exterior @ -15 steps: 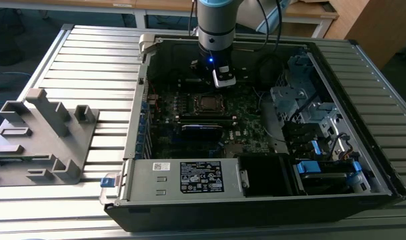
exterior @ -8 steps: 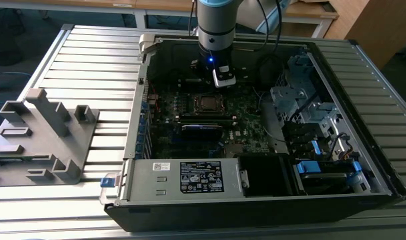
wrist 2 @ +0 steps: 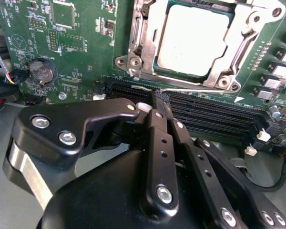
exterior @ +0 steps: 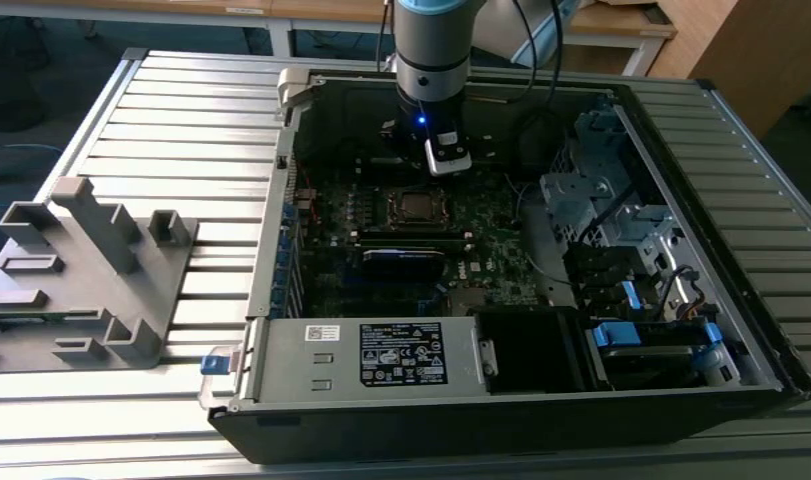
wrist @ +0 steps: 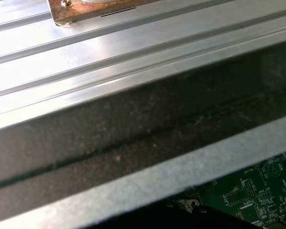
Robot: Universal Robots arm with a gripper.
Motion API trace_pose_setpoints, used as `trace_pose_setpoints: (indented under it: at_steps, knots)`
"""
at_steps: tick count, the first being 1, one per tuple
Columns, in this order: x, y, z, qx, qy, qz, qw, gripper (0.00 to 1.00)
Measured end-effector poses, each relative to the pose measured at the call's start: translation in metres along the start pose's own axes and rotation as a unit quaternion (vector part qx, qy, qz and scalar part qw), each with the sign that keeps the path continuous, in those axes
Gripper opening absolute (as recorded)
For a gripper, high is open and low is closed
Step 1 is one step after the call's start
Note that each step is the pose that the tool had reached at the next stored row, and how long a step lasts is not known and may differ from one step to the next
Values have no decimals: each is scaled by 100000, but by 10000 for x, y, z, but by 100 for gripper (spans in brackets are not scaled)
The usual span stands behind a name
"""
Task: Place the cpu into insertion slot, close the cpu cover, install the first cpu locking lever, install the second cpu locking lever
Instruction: 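Install the first cpu locking lever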
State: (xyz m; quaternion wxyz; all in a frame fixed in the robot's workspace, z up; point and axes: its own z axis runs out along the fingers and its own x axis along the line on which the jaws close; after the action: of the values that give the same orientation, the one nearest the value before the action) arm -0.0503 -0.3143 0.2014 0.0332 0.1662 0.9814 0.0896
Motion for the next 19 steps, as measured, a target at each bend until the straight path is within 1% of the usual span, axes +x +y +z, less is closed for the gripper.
trace_pose_setpoints:
  at_steps: [4, 10, 13, 16, 18, 19]
  knots:
    - [0, -3, 1, -15, -41, 2, 100000, 10]
    - [-6, -29, -4, -44, -129, -22, 100000, 10]
    - [-1, -32, -5, -56, -235, -43, 100000, 10]
    - [5, -35, 3, 372, -943, -198, 99995, 10]
    - [7, -37, 11, 583, -1305, -273, 99989, 10]
    - [7, -37, 13, 657, -1435, -303, 99987, 10]
